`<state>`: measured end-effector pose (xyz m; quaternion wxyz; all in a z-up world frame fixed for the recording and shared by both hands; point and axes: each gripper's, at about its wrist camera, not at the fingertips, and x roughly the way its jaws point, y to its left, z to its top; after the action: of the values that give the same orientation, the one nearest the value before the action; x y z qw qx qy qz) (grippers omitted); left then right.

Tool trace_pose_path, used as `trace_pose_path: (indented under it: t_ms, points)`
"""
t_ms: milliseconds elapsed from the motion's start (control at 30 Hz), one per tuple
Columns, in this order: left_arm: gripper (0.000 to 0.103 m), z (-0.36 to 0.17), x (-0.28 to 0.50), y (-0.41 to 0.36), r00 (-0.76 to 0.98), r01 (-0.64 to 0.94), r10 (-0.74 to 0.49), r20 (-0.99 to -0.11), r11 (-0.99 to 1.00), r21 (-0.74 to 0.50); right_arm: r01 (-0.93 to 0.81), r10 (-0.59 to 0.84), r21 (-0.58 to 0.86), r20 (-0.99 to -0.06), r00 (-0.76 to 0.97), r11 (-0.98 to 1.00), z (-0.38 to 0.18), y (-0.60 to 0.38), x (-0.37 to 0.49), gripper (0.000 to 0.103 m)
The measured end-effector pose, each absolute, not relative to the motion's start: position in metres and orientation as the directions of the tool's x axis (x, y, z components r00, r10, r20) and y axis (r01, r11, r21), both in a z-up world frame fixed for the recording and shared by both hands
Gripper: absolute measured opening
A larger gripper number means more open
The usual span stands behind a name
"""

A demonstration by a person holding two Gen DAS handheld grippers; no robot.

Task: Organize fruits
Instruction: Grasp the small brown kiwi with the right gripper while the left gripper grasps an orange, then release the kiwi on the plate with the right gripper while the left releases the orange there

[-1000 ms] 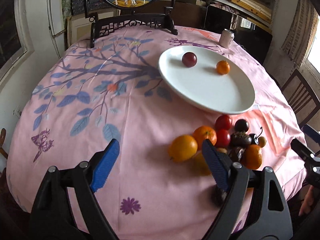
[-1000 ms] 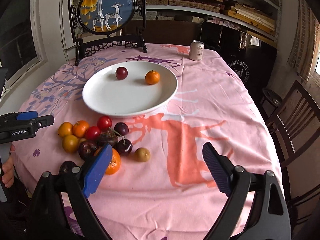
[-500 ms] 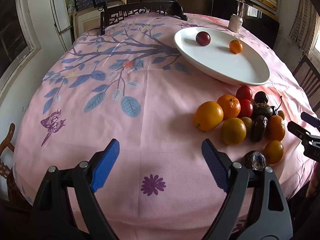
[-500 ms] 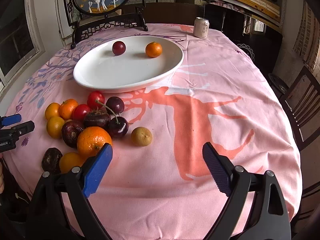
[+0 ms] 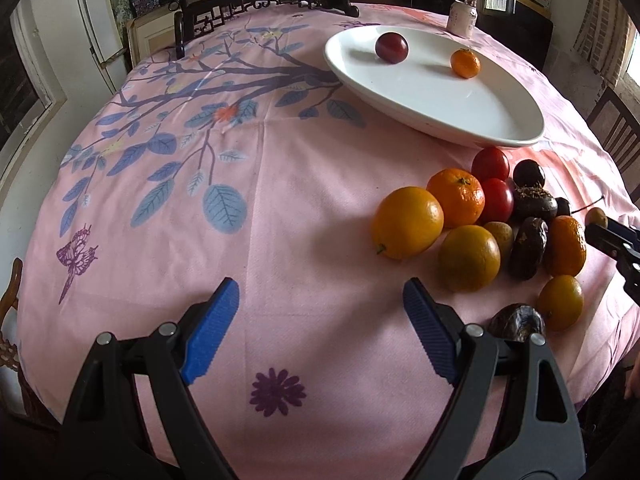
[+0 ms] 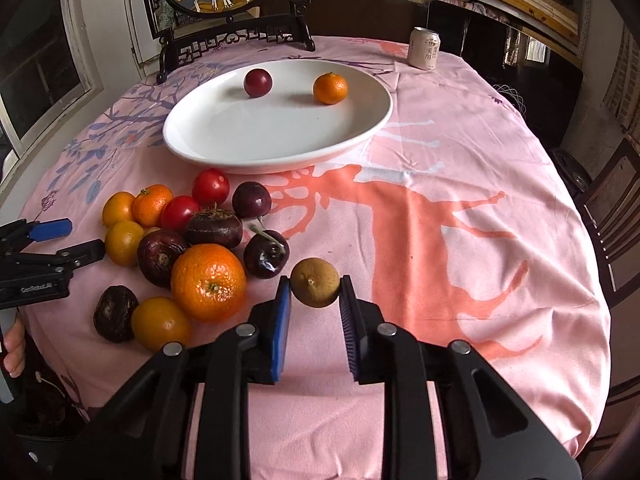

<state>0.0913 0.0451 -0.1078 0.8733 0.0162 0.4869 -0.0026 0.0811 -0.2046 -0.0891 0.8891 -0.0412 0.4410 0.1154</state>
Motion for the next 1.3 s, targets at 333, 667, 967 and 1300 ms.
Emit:
trace_pose_path:
  t_ms: [333,667,967,1300]
  points:
    - [0.039,-0.105,0.115,0.004,0.544,0.148,-0.085,-0.835,0.989,-0.004,-0.218,0.189,0.075,-0.799,0.571,0.973,-0.090,-0.217,0.070,0.025]
    - [0.039,-0.092,0.098,0.013,0.557,0.129,-0.134,-0.820,0.989,-0.074,-0.227,0.224,0.107,-0.775,0.590,0.968,-0.081,-0.217,0.064,0.025]
    - [0.039,-0.073,0.094,0.011,0.575,0.153,-0.164,-0.802,0.984,-0.092,-0.241,0.235,0.109,-0.773,0.590,0.964,-0.076,-0.212,0.069,0.025]
    - [0.039,-0.022,0.206,-0.009,0.594,0.157,-0.112,-0.797,0.987,-0.021,-0.323,0.280,0.085,-0.731,0.623,0.943,-0.029,-0.187,0.165,0.025]
